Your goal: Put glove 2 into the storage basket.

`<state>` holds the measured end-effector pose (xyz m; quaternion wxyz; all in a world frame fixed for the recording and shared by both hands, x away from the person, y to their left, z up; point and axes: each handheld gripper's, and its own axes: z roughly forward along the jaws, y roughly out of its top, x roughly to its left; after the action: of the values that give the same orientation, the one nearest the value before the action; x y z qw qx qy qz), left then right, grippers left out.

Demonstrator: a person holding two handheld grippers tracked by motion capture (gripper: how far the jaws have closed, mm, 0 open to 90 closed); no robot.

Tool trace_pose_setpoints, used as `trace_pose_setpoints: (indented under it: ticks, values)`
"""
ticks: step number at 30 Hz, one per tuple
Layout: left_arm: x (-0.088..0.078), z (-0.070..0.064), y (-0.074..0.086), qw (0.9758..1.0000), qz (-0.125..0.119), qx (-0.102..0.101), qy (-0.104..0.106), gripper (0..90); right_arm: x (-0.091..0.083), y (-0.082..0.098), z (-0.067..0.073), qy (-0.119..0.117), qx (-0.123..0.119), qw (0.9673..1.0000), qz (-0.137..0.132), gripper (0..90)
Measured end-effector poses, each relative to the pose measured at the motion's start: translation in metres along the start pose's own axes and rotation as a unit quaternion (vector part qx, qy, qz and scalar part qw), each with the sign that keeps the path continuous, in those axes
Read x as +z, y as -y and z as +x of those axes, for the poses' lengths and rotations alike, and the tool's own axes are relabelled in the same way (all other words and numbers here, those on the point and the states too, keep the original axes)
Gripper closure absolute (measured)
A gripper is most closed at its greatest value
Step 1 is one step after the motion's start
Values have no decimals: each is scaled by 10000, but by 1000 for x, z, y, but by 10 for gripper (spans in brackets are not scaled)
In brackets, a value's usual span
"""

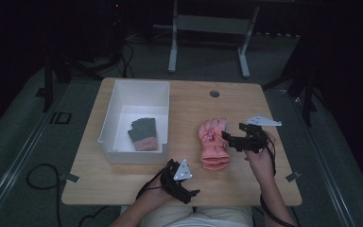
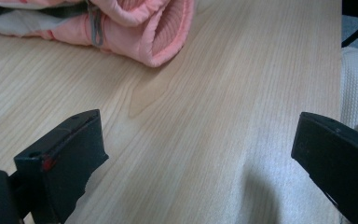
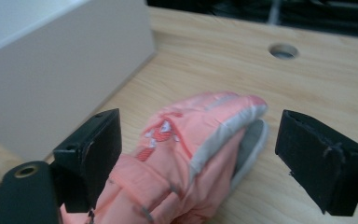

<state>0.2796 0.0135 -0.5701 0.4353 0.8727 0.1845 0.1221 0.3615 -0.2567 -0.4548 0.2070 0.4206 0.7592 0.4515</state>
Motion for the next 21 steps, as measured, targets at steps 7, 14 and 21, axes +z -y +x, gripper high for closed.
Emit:
trace_pose_setpoints:
  ticks: [7,14,21]
  values:
    - [-11,-4,-14,9990,-256,30,-355,21,-7,11,-7,14,-535,9980,349,125]
    - [-27,-8,-36,9975,-637,-300,-112,72,-16,22,-13,-100,-324,9986,418,107]
    - [-32,8,-64,9934,-879,-704,197,80,-24,24,-13,-183,-417,9984,326,261]
